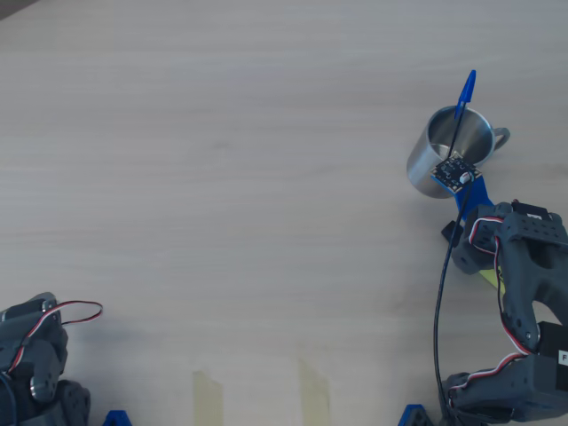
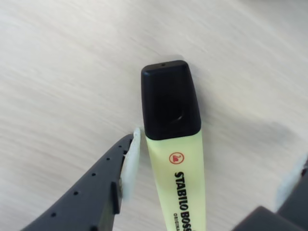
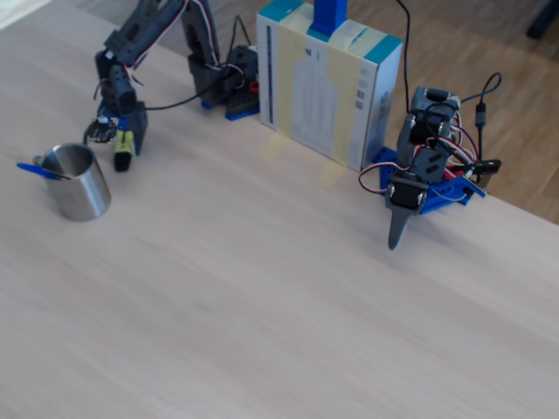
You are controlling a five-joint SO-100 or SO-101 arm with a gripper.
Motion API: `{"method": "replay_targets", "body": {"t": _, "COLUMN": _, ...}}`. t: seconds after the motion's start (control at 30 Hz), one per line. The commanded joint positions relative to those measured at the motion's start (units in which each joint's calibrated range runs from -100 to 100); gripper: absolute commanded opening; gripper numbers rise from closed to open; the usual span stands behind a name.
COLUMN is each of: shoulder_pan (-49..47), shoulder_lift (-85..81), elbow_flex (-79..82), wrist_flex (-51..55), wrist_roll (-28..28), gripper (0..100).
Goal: Grab the yellow pen and put it in the silver cup.
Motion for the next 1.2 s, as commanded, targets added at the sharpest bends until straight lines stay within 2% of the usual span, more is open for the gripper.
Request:
{"method": "replay_targets", "body": {"t": 0.0, "shoulder_pan": -0.30, "shoulder_lift": 0.03, "elbow_flex": -0.83, "wrist_flex": -0.51, "wrist_roll": -0.27, "gripper": 44}}
{"method": "replay_targets", "body": {"t": 0.27, "shoulder_pan": -0.21, "shoulder_lift": -0.06, "elbow_flex": -0.83, "wrist_flex": -0.51, "wrist_roll": -0.32, "gripper": 32}}
{"method": "replay_targets", "body": {"t": 1.0, "shoulder_pan": -0.21, "shoulder_lift": -3.05, "elbow_flex": 1.08, "wrist_flex": -0.51, "wrist_roll": -0.27, "gripper": 31}}
{"method": "replay_targets", "body": {"t": 1.17, "shoulder_pan": -0.03, "shoulder_lift": -3.46, "elbow_flex": 1.53, "wrist_flex": -0.51, "wrist_roll": -0.27, "gripper": 24}}
